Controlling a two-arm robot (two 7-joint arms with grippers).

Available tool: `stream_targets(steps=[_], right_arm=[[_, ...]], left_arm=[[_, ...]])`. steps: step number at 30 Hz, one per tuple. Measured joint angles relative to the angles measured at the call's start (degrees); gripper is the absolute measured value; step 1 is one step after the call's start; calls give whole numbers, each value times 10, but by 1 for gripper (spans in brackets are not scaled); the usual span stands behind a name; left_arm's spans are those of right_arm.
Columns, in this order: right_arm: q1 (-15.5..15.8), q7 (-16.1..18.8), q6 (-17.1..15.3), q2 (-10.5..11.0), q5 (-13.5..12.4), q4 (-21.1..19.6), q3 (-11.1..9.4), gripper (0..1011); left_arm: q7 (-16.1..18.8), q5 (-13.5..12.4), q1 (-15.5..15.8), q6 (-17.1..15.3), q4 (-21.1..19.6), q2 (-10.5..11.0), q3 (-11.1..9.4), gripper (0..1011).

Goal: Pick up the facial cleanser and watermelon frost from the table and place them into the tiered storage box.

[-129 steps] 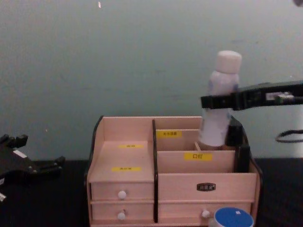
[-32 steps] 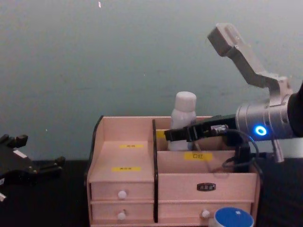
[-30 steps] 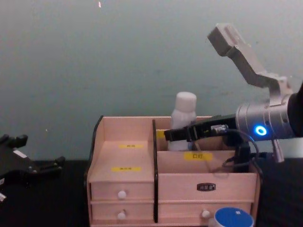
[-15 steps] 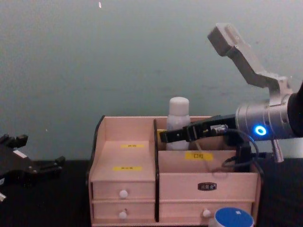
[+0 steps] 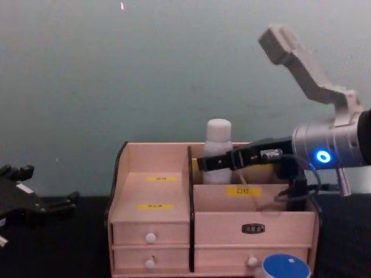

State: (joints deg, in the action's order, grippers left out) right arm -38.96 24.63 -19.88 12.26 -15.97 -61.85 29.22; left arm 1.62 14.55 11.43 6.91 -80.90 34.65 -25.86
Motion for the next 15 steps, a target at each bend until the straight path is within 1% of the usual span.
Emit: stream_targets(steps=[2, 3, 5, 6, 8, 15], right_arm=[[6, 2, -3, 4, -3, -15, -5, 1000], [6, 2, -3, 4, -3, -15, -5, 1000], [14, 2, -8, 9, -8, -35, -10, 1000], [14, 2, -8, 9, -8, -35, -10, 1000], [20, 2, -12, 13, -12, -52, -14, 1000], [51, -6, -26, 38, -28, -125, -32, 1000]], left_arm=[[0, 0, 0, 0, 0, 0, 0, 1001], [0, 0, 0, 0, 0, 0, 0, 1001], [0, 0, 0, 0, 0, 0, 0, 1001], [0, 0, 0, 0, 0, 0, 0, 1001], [0, 0, 0, 0, 0, 0, 0, 1001], [0, 0, 0, 0, 0, 0, 0, 1001]])
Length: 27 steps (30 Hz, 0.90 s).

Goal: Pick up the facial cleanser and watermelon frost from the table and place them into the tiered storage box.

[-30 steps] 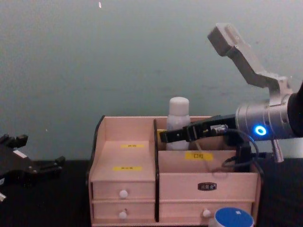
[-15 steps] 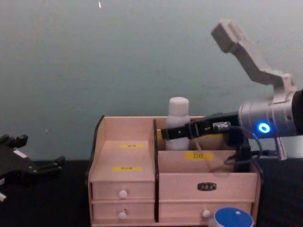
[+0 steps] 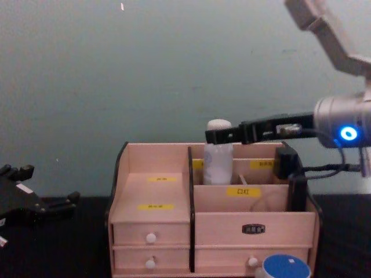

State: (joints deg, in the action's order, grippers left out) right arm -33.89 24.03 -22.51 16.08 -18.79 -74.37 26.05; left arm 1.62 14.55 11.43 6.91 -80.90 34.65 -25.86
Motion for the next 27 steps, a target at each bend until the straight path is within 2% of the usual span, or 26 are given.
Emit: stream_targets(steps=[5, 9, 10, 12, 16, 22, 27], right_arm=[[26, -2, -6, 25, -12, -51, -12, 1000], [59, 0, -7, 57, -20, -95, -19, 1000], [73, 1, -7, 70, -22, -110, -21, 1000], [86, 2, -6, 82, -23, -123, -22, 1000], [129, 6, -6, 120, -29, -158, -27, 1000], [176, 16, -9, 164, -35, -185, -29, 1000], [198, 22, -15, 184, -39, -193, -25, 1000]], left_arm=[[0, 0, 0, 0, 0, 0, 0, 1002], [0, 0, 0, 0, 0, 0, 0, 1001], [0, 0, 0, 0, 0, 0, 0, 1001], [0, 0, 0, 0, 0, 0, 0, 1001], [0, 0, 0, 0, 0, 0, 0, 1001], [0, 0, 0, 0, 0, 0, 0, 1001], [0, 0, 0, 0, 0, 0, 0, 1001]])
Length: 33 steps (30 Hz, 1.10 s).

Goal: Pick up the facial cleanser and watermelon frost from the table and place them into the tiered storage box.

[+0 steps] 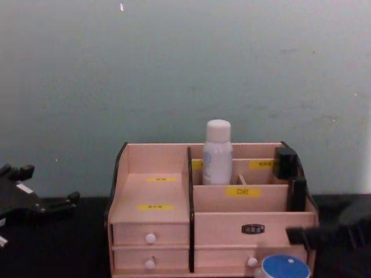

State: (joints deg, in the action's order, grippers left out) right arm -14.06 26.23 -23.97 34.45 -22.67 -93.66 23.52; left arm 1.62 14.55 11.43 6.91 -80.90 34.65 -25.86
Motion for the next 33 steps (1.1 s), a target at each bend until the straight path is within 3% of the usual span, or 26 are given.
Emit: stream_targets(steps=[11, 33], right_arm=[[17, 8, -9, 15, -11, -8, 13, 1000], [-19, -1, -28, -16, 1, 42, 48, 1000]], left_arm=[[0, 0, 0, 0, 0, 0, 0, 1001], [0, 0, 0, 0, 0, 0, 0, 1001]])
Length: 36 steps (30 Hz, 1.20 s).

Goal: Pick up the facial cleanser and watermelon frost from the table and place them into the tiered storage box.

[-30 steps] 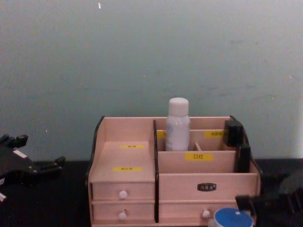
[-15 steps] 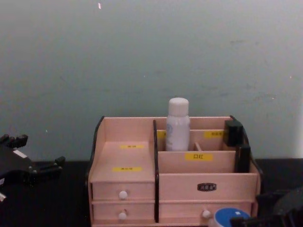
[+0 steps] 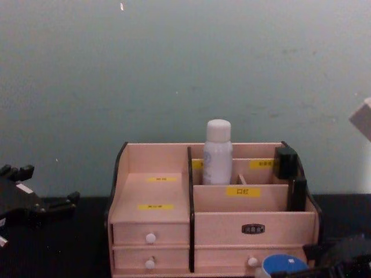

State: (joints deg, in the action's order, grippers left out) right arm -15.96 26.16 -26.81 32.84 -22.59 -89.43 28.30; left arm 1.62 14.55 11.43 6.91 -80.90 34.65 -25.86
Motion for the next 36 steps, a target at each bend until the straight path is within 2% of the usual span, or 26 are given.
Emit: stream_targets(steps=[17, 32, 36], right_arm=[[-21, 7, -3, -19, 8, 25, 15, 1000], [-22, 5, -4, -21, 11, 27, 17, 1000], [-22, 5, -4, -21, 11, 27, 17, 928]], left_arm=[[0, 0, 0, 0, 0, 0, 0, 1001], [0, 0, 0, 0, 0, 0, 0, 1002], [0, 0, 0, 0, 0, 0, 0, 1001]])
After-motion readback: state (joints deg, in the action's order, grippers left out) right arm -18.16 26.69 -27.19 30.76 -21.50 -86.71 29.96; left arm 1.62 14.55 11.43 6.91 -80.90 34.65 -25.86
